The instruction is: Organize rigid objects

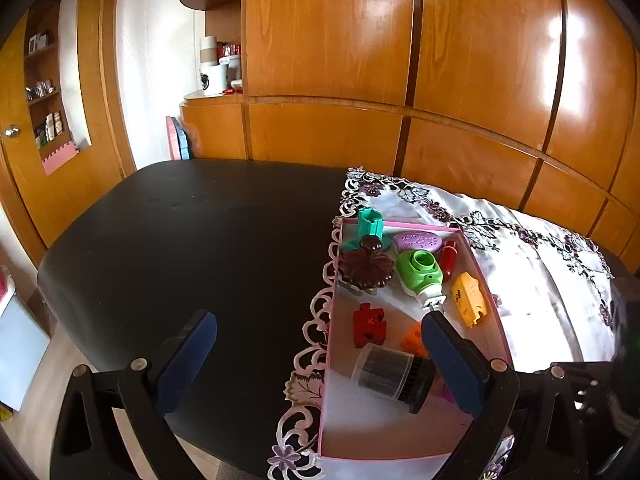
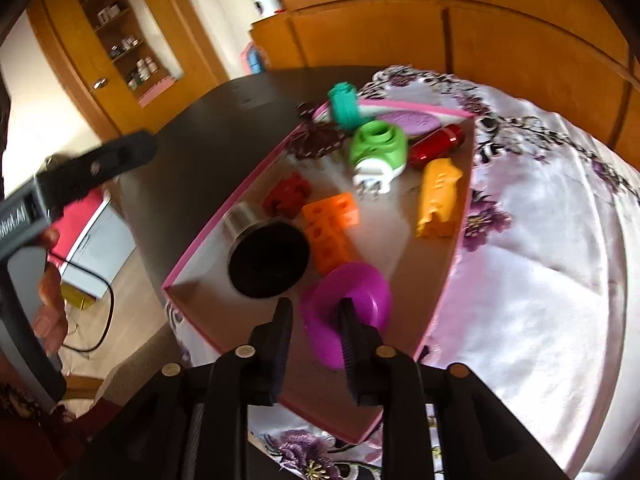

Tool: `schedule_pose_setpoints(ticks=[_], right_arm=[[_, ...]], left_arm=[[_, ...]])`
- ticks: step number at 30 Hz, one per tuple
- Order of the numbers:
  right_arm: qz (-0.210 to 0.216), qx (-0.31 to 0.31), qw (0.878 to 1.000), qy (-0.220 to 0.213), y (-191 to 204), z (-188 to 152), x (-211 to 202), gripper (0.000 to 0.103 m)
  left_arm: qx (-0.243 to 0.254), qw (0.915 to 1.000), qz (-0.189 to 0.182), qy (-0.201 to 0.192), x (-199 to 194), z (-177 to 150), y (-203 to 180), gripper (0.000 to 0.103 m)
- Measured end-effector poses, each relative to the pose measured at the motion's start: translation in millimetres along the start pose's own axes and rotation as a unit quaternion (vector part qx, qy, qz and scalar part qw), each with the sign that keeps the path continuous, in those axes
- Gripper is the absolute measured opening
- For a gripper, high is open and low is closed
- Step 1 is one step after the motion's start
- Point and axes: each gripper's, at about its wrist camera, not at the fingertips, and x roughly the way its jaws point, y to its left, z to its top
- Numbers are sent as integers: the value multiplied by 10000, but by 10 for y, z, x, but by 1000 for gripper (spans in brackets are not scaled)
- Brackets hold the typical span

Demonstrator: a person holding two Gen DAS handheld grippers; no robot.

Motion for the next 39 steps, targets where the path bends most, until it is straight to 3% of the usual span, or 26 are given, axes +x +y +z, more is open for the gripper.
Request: schedule_pose_setpoints(ticks=[8, 16, 29, 33, 39], right_arm=[[-485, 45, 9982, -357, 9, 18, -213, 37], [-969, -45, 9946, -359, 134, 6, -184, 41], [-1384, 269, 9888, -487, 197, 62, -208, 47], [-1773, 366, 9814, -642, 210, 127, -274, 64], [-1895, 663, 9764, -797, 156, 194, -345, 64]], left_arm=[[221, 9995, 193, 69, 22, -42, -80, 103], [633, 9959, 646, -97, -23, -127, -232, 103], [486, 9958, 773, 94, 19, -166, -232, 103], [424, 9957, 794, 235, 59, -144, -215, 103], [334, 9953, 794, 448, 119, -109, -200, 103]])
